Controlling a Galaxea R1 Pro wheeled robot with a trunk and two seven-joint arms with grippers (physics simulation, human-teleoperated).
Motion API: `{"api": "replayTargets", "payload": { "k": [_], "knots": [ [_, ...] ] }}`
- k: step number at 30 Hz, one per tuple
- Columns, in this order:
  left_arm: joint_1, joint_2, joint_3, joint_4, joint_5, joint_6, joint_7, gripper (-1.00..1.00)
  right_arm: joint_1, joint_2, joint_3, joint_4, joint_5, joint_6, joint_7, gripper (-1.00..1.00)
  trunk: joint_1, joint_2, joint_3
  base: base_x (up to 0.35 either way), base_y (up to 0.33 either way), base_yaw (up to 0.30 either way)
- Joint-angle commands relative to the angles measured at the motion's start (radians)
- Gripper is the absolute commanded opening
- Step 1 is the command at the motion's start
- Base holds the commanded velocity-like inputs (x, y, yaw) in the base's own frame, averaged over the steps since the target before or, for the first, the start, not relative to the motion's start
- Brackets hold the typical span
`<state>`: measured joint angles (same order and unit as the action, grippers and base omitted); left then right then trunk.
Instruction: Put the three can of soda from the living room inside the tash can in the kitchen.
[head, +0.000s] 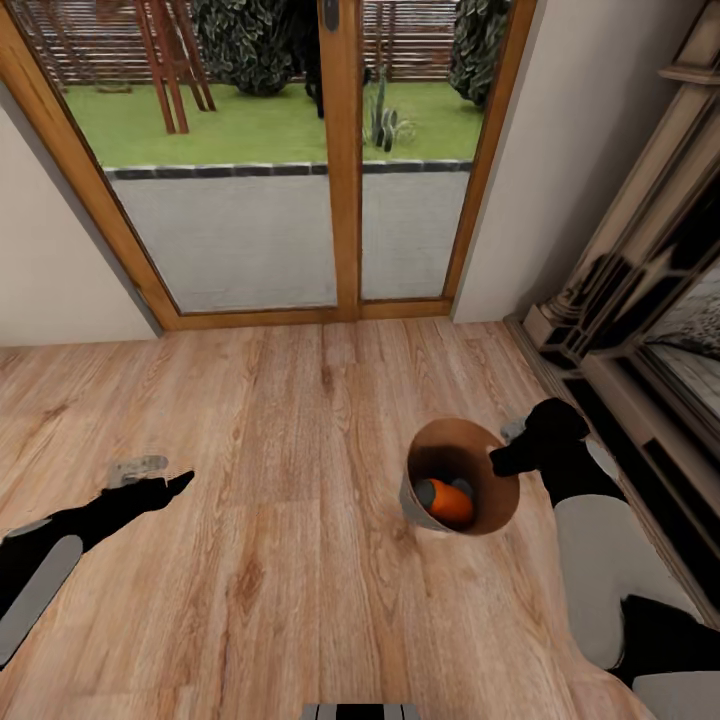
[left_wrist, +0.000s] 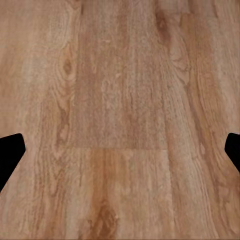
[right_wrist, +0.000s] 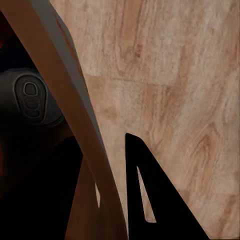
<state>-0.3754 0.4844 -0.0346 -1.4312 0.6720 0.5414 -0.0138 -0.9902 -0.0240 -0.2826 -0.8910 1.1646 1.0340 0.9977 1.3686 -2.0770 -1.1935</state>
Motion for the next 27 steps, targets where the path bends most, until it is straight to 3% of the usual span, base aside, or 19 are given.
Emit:
{"api": "replayTargets", "payload": {
  "k": [1, 3, 4, 7, 8, 12, 18, 27],
  "knots": [
    [0.005, -0.004, -0.004, 0.016, -0.006, -0.027, -0.003, 1.0, -0.013, -0.007, -0.007, 0.031, -0.031, 0.013, 0.006, -1.0, 0.0, 0.0, 0.0, 0.0, 0.0, 0.0],
    [0.018, -0.015, -0.029, 0.075, -0.019, -0.108, -0.009, 1.0, -0.073, -0.039, -0.033, 0.164, -0.03, 0.013, 0.005, -1.0, 0.0, 0.0, 0.0, 0.0, 0.0, 0.0],
    [0.023, -0.02, -0.049, 0.125, -0.024, -0.166, -0.011, 1.0, -0.116, -0.07, -0.043, 0.267, -0.03, 0.013, 0.002, -1.0, 0.0, 0.0, 0.0, 0.0, 0.0, 0.0],
    [0.025, -0.023, -0.083, 0.158, -0.027, -0.222, -0.012, 1.0, -0.167, -0.097, -0.046, 0.383, -0.03, 0.013, -0.003, -1.0, 0.0, 0.0, 0.0, 0.0, 0.0, 0.0],
    [0.026, -0.025, -0.118, 0.172, -0.027, -0.246, -0.01, 1.0, -0.177, -0.101, -0.045, 0.404, -0.03, 0.013, -0.003, -1.0, 0.0, 0.0, 0.0, 0.0, 0.0, 0.0],
    [0.027, -0.028, -0.195, 0.227, -0.024, -0.293, -0.005, 1.0, -0.214, -0.112, -0.041, 0.483, -0.029, 0.013, -0.007, -1.0, 0.0, 0.0, 0.0, 0.0, 0.0, 0.0],
    [0.027, -0.029, -0.213, 0.303, -0.024, -0.336, -0.004, 1.0, -0.222, -0.107, -0.037, 0.534, -0.017, 0.013, -0.008, -1.0, 0.0, 0.0, 0.0, 0.0, 0.0, 0.0],
    [0.027, -0.03, -0.217, 0.328, -0.023, -0.354, -0.004, 1.0, -0.222, -0.104, -0.04, 0.544, 0.014, 0.013, -0.009, -1.0, 0.0, 0.0, 0.0, 0.0, 0.0, 0.0]
  ]
}}
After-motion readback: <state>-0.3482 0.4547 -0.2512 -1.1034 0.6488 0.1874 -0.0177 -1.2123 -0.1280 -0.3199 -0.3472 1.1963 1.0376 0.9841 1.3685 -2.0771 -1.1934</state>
